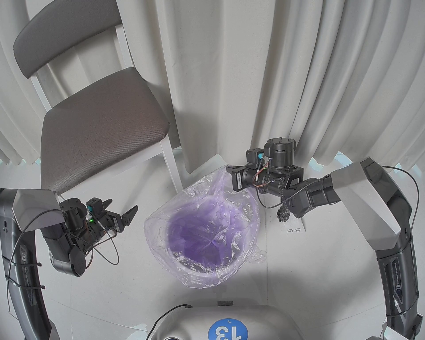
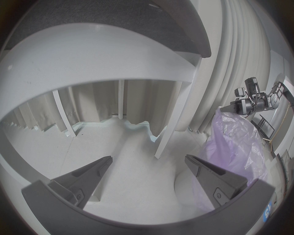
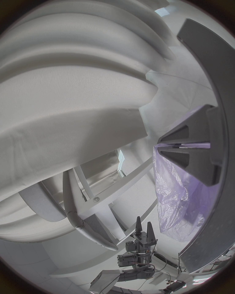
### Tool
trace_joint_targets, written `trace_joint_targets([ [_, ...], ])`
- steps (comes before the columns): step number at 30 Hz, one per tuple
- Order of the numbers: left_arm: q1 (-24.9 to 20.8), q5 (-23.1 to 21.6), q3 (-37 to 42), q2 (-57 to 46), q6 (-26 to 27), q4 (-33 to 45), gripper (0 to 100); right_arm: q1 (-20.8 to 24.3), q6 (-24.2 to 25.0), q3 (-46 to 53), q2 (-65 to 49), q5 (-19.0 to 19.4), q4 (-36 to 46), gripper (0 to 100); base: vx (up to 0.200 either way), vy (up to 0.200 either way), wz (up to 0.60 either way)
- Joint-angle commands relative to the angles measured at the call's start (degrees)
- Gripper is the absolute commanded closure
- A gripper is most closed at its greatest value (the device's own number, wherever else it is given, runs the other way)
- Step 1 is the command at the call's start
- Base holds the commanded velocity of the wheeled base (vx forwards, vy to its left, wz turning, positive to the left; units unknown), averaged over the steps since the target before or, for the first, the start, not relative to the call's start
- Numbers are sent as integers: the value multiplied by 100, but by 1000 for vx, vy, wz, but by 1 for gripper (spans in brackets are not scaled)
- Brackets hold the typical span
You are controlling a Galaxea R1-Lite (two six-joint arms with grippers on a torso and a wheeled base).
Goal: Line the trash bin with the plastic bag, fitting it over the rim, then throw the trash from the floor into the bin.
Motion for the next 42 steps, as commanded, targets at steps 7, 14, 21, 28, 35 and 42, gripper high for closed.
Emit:
trace_joint_targets([
  [7,-375,5,181,-441,-404,-102,0,5,82,-85,27,-61,-146,0,0,0,0],
  [14,-938,234,348,-564,-1002,-102,0,-4,-200,793,-658,-61,-23,0,0,0,0],
  [21,-1368,919,31,33,-1239,-102,0,-48,-894,1769,-1440,-289,944,0,0,0,0],
  [28,-1474,1113,111,253,-1187,-102,0,-56,-903,1848,-1440,-518,935,0,0,0,0],
  [35,-1447,1086,93,359,-1178,-102,0,-30,-903,1813,-1388,-526,935,0,0,0,0],
  [42,-1421,1051,102,350,-1178,-102,100,-13,-894,1769,-1291,-544,926,0,0,0,0],
])
